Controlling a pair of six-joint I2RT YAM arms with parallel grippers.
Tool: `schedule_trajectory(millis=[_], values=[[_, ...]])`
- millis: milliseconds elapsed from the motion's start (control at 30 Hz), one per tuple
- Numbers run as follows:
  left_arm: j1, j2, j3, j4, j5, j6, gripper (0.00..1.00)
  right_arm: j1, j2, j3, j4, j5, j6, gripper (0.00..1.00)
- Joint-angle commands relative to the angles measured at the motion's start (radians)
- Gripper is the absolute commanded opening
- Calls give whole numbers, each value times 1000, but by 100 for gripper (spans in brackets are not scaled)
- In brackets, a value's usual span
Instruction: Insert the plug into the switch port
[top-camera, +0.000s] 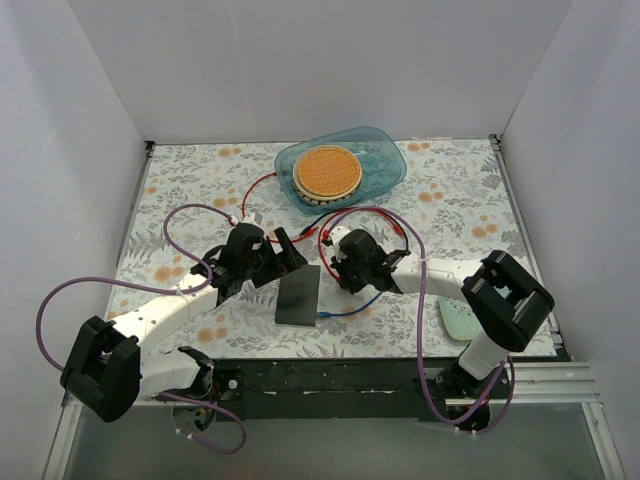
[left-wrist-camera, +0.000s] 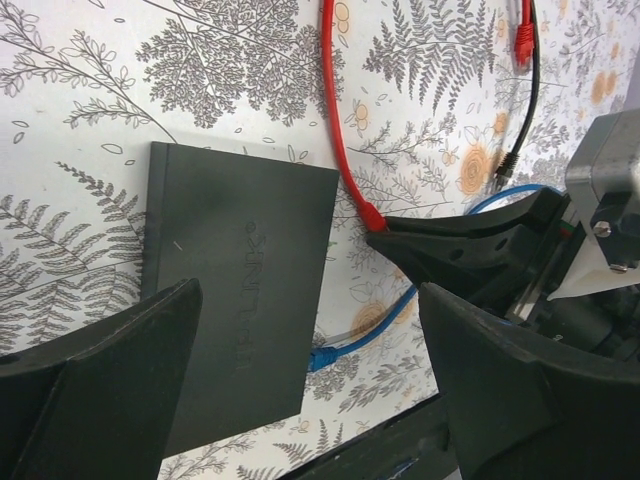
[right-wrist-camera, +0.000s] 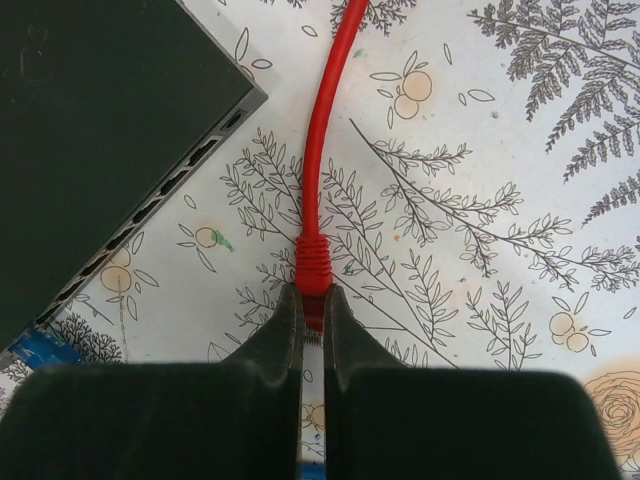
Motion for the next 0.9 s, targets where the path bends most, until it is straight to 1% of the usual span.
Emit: schedule_trajectory(millis=[0, 167, 267, 300, 367, 400, 467, 533, 667, 700, 800, 867], values=[[5, 2, 30, -26, -21, 102, 90, 7, -46, 5, -42, -4, -22, 1], [-1, -18, 64, 2, -14, 175, 89, 5, -138, 40, -82, -36, -61, 1], [-19, -37, 81, 17, -50, 230, 88, 4, -190, 69, -122, -65, -97, 1], [-51, -38, 86, 22, -58, 247, 87, 2, -202, 75, -133, -65, -125, 1], [-85, -38, 116, 25, -121, 302, 87, -4, -238, 94, -171, -101, -146, 1], [-119, -37, 122, 28, -130, 319, 87, -7, -247, 100, -188, -102, -163, 1], [-151, -47, 136, 57, -153, 365, 88, -18, -274, 115, -225, -111, -186, 1], [-205, -66, 135, 97, -182, 398, 89, -30, -288, 123, -243, -119, -209, 1], [-306, -132, 126, 149, -268, 525, 90, -42, -321, 149, -304, -134, -228, 1], [-347, -156, 123, 158, -290, 549, 90, -45, -327, 154, -311, -142, -229, 1], [-416, -164, 129, 181, -308, 623, 88, -53, -353, 158, -315, -202, -240, 1], [-441, -147, 145, 187, -299, 652, 88, -56, -368, 164, -318, -249, -258, 1]])
